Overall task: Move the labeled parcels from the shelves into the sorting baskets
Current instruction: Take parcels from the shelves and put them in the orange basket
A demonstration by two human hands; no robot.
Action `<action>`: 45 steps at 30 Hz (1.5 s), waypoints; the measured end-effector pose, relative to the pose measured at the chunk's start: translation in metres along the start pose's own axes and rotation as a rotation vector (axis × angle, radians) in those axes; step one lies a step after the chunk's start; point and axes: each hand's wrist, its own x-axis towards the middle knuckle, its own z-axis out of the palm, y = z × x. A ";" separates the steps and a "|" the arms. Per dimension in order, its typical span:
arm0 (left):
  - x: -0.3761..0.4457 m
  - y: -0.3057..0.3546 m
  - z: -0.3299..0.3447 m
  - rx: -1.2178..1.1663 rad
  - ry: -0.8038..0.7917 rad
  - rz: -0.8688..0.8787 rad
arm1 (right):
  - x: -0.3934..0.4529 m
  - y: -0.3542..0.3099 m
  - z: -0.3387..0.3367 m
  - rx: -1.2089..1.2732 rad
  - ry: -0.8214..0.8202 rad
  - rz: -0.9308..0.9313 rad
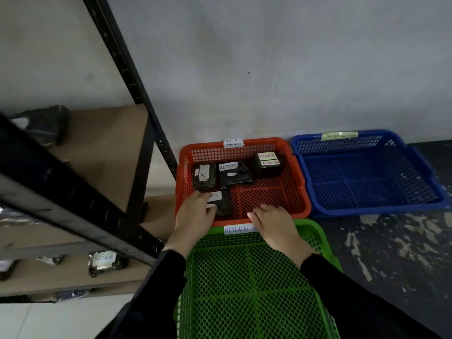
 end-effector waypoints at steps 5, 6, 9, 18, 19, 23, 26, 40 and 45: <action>-0.080 0.009 -0.019 -0.058 0.138 0.022 | -0.018 -0.006 -0.019 0.090 0.054 -0.029; -0.096 0.009 -0.023 -0.044 0.177 0.022 | -0.026 -0.010 -0.024 0.113 0.085 -0.046; -0.141 0.006 -0.034 0.008 0.276 0.038 | -0.055 -0.032 -0.044 0.147 0.108 -0.115; -0.257 -0.029 -0.063 0.065 0.399 -0.115 | -0.146 -0.127 -0.093 0.170 0.091 -0.341; -0.267 -0.036 -0.068 0.075 0.411 -0.124 | -0.150 -0.140 -0.100 0.167 0.097 -0.366; -0.297 -0.062 -0.102 0.110 0.494 -0.149 | -0.156 -0.199 -0.131 0.162 0.170 -0.465; -0.309 -0.090 -0.137 0.144 0.547 -0.135 | -0.150 -0.247 -0.151 0.128 0.247 -0.531; -0.324 -0.246 -0.366 0.304 0.854 0.032 | -0.081 -0.487 -0.243 0.067 0.643 -0.616; -0.321 -0.263 -0.452 0.298 1.000 0.146 | -0.061 -0.535 -0.298 0.066 0.772 -0.640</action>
